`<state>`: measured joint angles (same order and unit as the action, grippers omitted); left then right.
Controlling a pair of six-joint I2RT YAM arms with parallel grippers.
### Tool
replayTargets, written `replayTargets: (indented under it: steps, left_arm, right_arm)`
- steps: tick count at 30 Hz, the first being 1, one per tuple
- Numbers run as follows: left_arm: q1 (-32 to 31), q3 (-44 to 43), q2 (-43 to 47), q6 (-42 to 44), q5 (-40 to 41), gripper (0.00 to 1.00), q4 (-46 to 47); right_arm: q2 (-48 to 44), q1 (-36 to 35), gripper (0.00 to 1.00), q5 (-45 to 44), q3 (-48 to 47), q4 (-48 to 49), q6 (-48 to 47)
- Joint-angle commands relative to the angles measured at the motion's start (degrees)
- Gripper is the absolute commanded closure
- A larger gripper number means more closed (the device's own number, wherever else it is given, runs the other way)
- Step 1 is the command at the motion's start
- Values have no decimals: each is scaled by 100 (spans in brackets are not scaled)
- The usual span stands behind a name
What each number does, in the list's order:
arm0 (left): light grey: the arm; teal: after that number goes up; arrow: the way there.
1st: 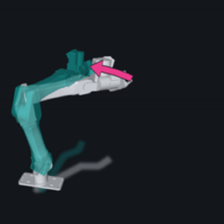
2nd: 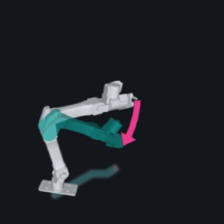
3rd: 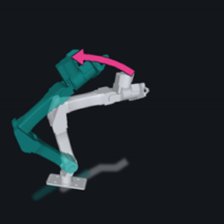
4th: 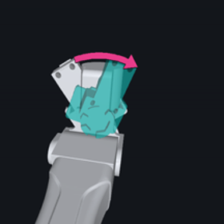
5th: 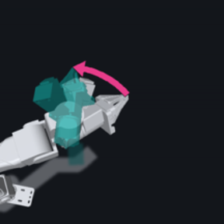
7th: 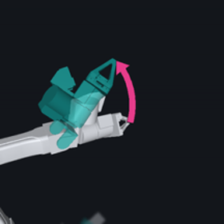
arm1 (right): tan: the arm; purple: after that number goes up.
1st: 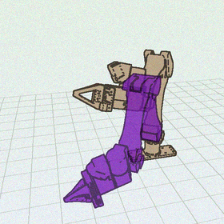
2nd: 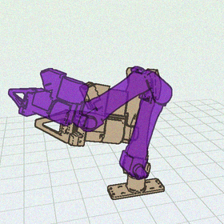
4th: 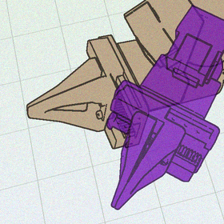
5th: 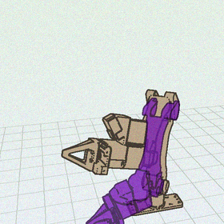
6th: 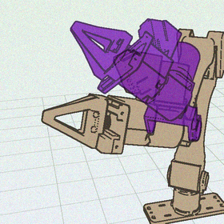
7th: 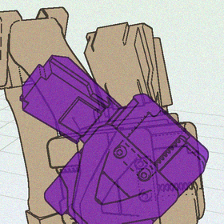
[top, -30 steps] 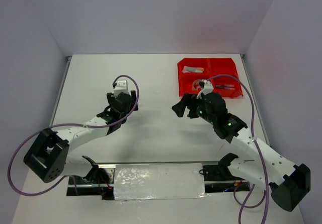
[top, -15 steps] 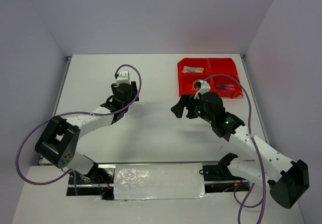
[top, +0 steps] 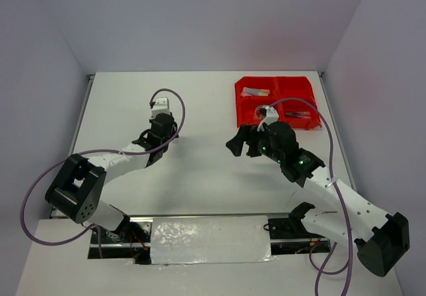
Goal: Sort the stationery into containers
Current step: Pick up the stationery from the center of the board, then place the stationery in the storage box.
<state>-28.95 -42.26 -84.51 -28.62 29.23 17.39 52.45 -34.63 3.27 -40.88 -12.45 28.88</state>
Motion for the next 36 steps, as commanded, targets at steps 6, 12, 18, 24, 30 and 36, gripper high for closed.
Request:
replayTargets:
  steps: [6, 12, 18, 24, 30, 36]
  left_arm:
    - [3, -256, 566, -144, -101, 100, -481]
    - [12, -528, 1410, -240, -1919, 100, -1412]
    - [12, -529, 2201, -775, -4412, 100, -1704]
    - [-5, -169, 3018, -1259, -5918, 100, -1344]
    - [-58, 139, 3502, -1497, -6369, 100, -1184]
    - [-67, 236, 3590, -1523, -6342, 100, -1176]
  right_arm:
    - [-200, -26, 0, 428, 53, 715, -532]
    - [-85, -376, 0, 1712, 362, 1524, -1674]
    - [133, -1098, 2, 1136, 12, 1536, -2309]
    - [591, -1361, 12, 1002, -569, 1324, -2133]
    - [758, -1634, 18, 1288, -772, 1438, -2168]
    - [951, -1836, 28, 1800, -868, 1614, -2018]
